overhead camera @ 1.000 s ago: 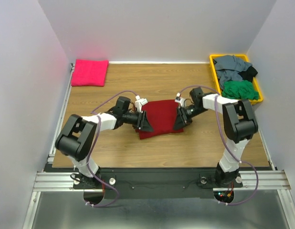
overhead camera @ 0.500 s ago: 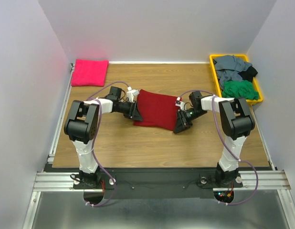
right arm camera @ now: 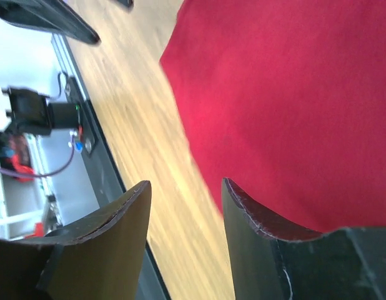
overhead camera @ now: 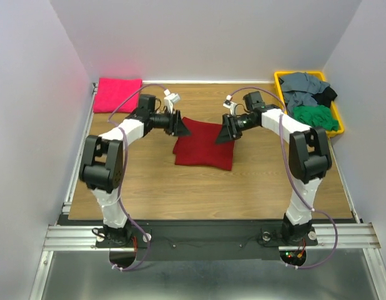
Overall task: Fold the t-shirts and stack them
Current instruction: Fold the tshirt
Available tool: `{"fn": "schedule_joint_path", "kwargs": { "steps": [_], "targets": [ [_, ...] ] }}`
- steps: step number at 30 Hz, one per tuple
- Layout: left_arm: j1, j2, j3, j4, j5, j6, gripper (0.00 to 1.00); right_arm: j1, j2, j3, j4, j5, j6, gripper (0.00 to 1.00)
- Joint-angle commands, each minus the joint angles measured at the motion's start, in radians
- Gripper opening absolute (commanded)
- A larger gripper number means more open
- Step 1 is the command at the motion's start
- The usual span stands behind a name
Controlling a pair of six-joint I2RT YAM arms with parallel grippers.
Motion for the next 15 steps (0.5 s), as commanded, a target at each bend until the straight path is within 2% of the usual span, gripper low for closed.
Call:
{"fn": "schedule_joint_path", "kwargs": {
  "steps": [1, 5, 11, 15],
  "targets": [
    [0.0, 0.161, 0.135, 0.218, -0.007, -0.228, 0.48, 0.055, 0.143, 0.056, 0.131, -0.001, 0.153, 0.55],
    [0.001, 0.288, 0.212, 0.274, -0.059, -0.297, 0.49, 0.078, 0.22, 0.041, 0.165, 0.097, 0.176, 0.55],
    [0.01, 0.391, 0.26, 0.187, -0.223, -0.27, 0.49, 0.075, 0.288, 0.007, 0.116, 0.327, 0.089, 0.54],
    [0.038, 0.333, 0.197, 0.174, -0.167, -0.215, 0.49, 0.069, 0.275, 0.042, 0.03, 0.471, -0.04, 0.54]
  ]
}}
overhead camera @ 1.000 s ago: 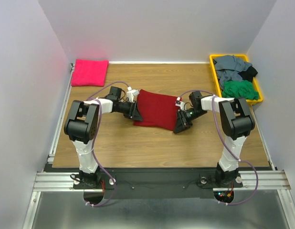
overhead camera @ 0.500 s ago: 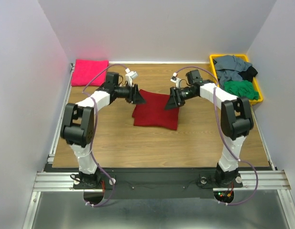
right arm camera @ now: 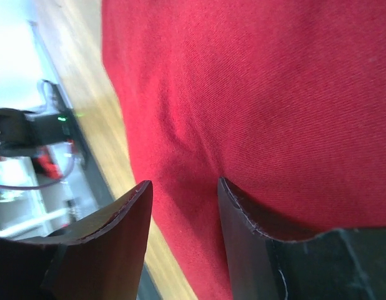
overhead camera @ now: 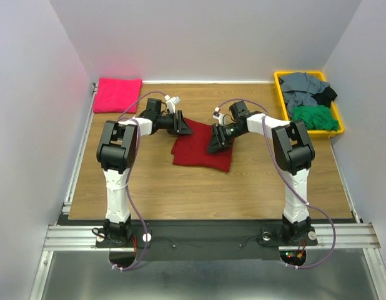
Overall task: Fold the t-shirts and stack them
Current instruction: Fold the tshirt
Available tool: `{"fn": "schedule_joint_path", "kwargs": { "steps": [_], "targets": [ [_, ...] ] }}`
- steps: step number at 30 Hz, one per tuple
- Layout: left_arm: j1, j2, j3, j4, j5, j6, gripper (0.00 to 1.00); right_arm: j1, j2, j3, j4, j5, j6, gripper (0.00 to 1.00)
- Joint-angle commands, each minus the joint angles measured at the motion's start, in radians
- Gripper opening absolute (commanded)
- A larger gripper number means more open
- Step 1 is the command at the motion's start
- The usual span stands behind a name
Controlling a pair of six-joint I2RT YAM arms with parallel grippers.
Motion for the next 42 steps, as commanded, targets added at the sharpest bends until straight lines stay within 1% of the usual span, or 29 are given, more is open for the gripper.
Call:
{"fn": "schedule_joint_path", "kwargs": {
  "steps": [1, 3, 4, 5, 7, 8, 9, 10, 11, 12, 13, 14, 15, 16, 17, 18, 19, 22, 23, 24, 26, 27, 30, 31, 34, 37, 40, 41, 42],
  "targets": [
    [0.03, -0.124, -0.06, -0.033, -0.023, 0.08, 0.49, -0.011, 0.029, 0.01, -0.099, 0.395, -0.221, 0.53],
    [0.034, -0.197, -0.093, -0.035, 0.0, 0.146, 0.5, -0.01, 0.006, 0.038, -0.143, 0.423, -0.263, 0.52],
    [0.039, -0.271, -0.111, -0.041, 0.004, 0.17, 0.51, -0.01, -0.008, 0.046, -0.156, 0.42, -0.28, 0.52],
    [0.04, -0.309, -0.114, -0.071, 0.0, 0.218, 0.54, -0.01, -0.02, 0.055, -0.168, 0.393, -0.282, 0.52],
    [0.046, -0.382, -0.113, -0.107, -0.024, 0.25, 0.58, -0.008, -0.08, 0.061, -0.188, 0.376, -0.288, 0.52],
    [0.062, -0.457, -0.116, -0.119, -0.041, 0.256, 0.61, -0.001, -0.101, 0.059, -0.188, 0.372, -0.283, 0.53],
    [0.074, -0.496, -0.131, -0.128, -0.075, 0.26, 0.72, 0.005, -0.132, 0.058, -0.187, 0.374, -0.283, 0.54],
    [0.101, -0.572, -0.139, -0.13, -0.095, 0.26, 0.75, 0.021, -0.185, 0.052, -0.182, 0.386, -0.285, 0.55],
    [0.121, -0.611, -0.148, -0.13, -0.121, 0.257, 0.95, 0.039, -0.213, 0.05, -0.174, 0.4, -0.286, 0.56],
    [0.141, -0.648, -0.159, -0.125, -0.162, 0.246, 0.96, 0.059, -0.239, 0.047, -0.159, 0.455, -0.289, 0.57],
    [0.183, -0.718, -0.18, -0.113, -0.176, 0.215, 0.96, 0.108, -0.282, 0.035, -0.145, 0.519, -0.294, 0.6],
    [0.183, -0.752, -0.191, -0.102, -0.205, 0.189, 0.96, 0.134, -0.298, 0.027, -0.133, 0.52, -0.295, 0.61],
    [0.213, -0.787, -0.217, -0.093, -0.3, 0.153, 0.96, 0.165, -0.31, 0.02, -0.109, 0.588, -0.3, 0.63],
    [0.223, -0.818, -0.217, -0.086, -0.328, 0.128, 0.96, 0.197, -0.316, 0.013, -0.099, 0.63, -0.303, 0.63],
    [0.252, -0.871, -0.223, -0.087, -0.35, 0.109, 0.96, 0.259, -0.318, 0.01, -0.095, 0.659, -0.314, 0.63],
    [0.281, -0.89, -0.217, -0.114, -0.368, 0.112, 0.96, 0.286, -0.316, -0.005, -0.087, 0.705, -0.317, 0.63],
    [0.292, -0.922, -0.214, -0.116, -0.388, 0.111, 0.96, 0.333, -0.315, -0.011, -0.069, 0.717, -0.323, 0.63],
    [0.33, -0.944, -0.21, -0.17, -0.385, 0.099, 0.97, 0.393, -0.293, -0.036, -0.044, 0.771, -0.326, 0.61],
    [0.353, -0.941, -0.202, -0.188, -0.376, 0.098, 0.96, 0.433, -0.284, -0.039, -0.038, 0.791, -0.326, 0.6],
    [0.362, -0.936, -0.199, -0.246, -0.361, 0.098, 0.97, 0.452, -0.273, -0.037, -0.036, 0.806, -0.325, 0.59],
    [0.395, -0.924, -0.219, -0.288, -0.316, 0.071, 0.97, 0.499, -0.237, -0.031, -0.029, 0.843, -0.306, 0.58],
    [0.407, -0.924, -0.234, -0.288, -0.271, 0.034, 0.97, 0.513, -0.226, -0.03, -0.024, 0.868, -0.302, 0.57],
    [0.444, -0.936, -0.311, -0.265, -0.232, -0.035, 0.97, 0.55, -0.189, -0.042, -0.006, 0.883, -0.283, 0.56],
    [0.444, -0.95, -0.338, -0.26, -0.224, -0.047, 0.97, 0.558, -0.18, -0.045, 0.005, 0.92, -0.279, 0.56],
    [0.445, -0.975, -0.371, -0.247, -0.258, -0.053, 0.97, 0.568, -0.163, -0.068, 0.03, 0.952, -0.279, 0.56],
    [0.445, -0.998, -0.397, -0.253, -0.305, -0.038, 0.97, 0.573, -0.132, -0.083, 0.045, 0.961, -0.279, 0.49],
    [0.445, -1.005, -0.412, -0.259, -0.33, -0.029, 0.97, 0.573, -0.123, -0.111, 0.065, 0.963, -0.277, 0.32],
    [0.445, -1.005, -0.427, -0.263, -0.339, -0.032, 0.97, 0.573, -0.121, -0.115, 0.067, 0.962, -0.274, 0.25],
    [0.444, -1.002, -0.44, -0.265, -0.344, -0.053, 0.97, 0.575, -0.126, -0.122, 0.068, 0.962, -0.275, 0.16]
  ]
}}
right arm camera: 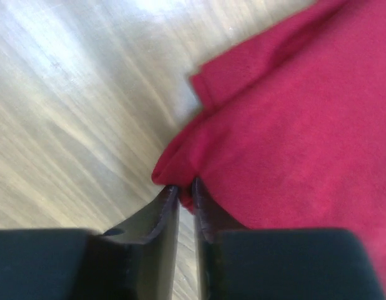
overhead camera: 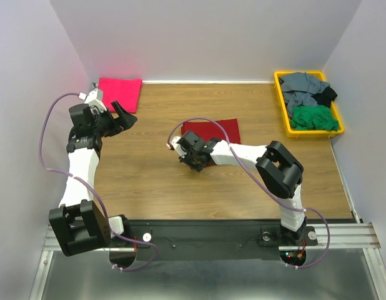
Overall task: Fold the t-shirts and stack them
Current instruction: Fold the tshirt, then neatly place the folded tshirt to the corner
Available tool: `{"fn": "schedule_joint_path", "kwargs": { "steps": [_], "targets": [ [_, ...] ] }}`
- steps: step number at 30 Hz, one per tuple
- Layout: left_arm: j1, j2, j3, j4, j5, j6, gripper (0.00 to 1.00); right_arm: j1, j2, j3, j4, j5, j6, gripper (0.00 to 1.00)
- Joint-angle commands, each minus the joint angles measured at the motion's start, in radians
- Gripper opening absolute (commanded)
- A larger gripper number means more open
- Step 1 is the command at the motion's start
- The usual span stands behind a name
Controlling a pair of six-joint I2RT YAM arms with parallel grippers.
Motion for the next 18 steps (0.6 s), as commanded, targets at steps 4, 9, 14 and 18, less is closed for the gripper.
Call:
{"fn": "schedule_joint_path", "kwargs": {
  "steps": [4, 9, 14, 18],
  "targets": [
    [-0.013, -0.026, -0.171, 0.063, 0.04, -0.104, 0.97, 0.005, -0.03, -0.056, 0.032, 0.004, 0.013, 0.01],
    [-0.09, -0.038, -0.388, 0.342, 0.055, -0.335, 0.97, -0.002, -0.096, -0.022, 0.034, -0.071, 0.036, 0.01],
    [-0.264, -0.006, -0.431, 0.453, -0.06, -0.441, 0.97, -0.009, -0.092, 0.032, 0.037, -0.111, 0.071, 0.01],
    [-0.354, 0.041, -0.456, 0.534, -0.125, -0.515, 0.97, -0.02, -0.075, 0.055, 0.043, -0.117, 0.093, 0.01]
  ]
}}
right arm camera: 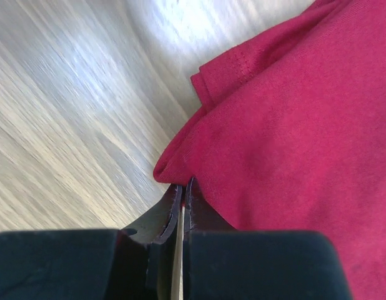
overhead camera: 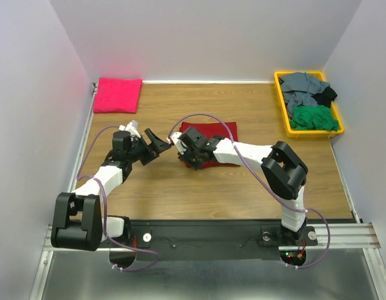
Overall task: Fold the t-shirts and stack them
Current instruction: Neatly place the folded tshirt to the corner
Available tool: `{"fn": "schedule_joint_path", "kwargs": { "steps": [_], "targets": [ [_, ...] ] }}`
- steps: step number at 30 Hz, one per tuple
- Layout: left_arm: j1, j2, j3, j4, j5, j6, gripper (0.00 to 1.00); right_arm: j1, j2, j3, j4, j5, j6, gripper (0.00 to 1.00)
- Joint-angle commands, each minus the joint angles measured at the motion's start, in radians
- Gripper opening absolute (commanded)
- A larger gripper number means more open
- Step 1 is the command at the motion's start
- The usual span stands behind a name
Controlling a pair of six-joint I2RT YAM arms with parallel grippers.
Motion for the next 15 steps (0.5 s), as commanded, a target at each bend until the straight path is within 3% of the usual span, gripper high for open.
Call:
{"fn": "schedule_joint_path", "kwargs": {
  "steps": [1, 15],
  "targets": [
    [-0.073, 0.057, -0.008, 0.16, -0.092, -0.107, 0.97, -0.017, -0.021, 0.067, 0.026, -0.039, 0.054, 0.01],
    [-0.254, 0.237, 0.018, 0.275, -0.181, -0.31, 0.97, -0.034, 0.01, 0.143, 0.03, -0.08, 0.109, 0.01]
  ]
}}
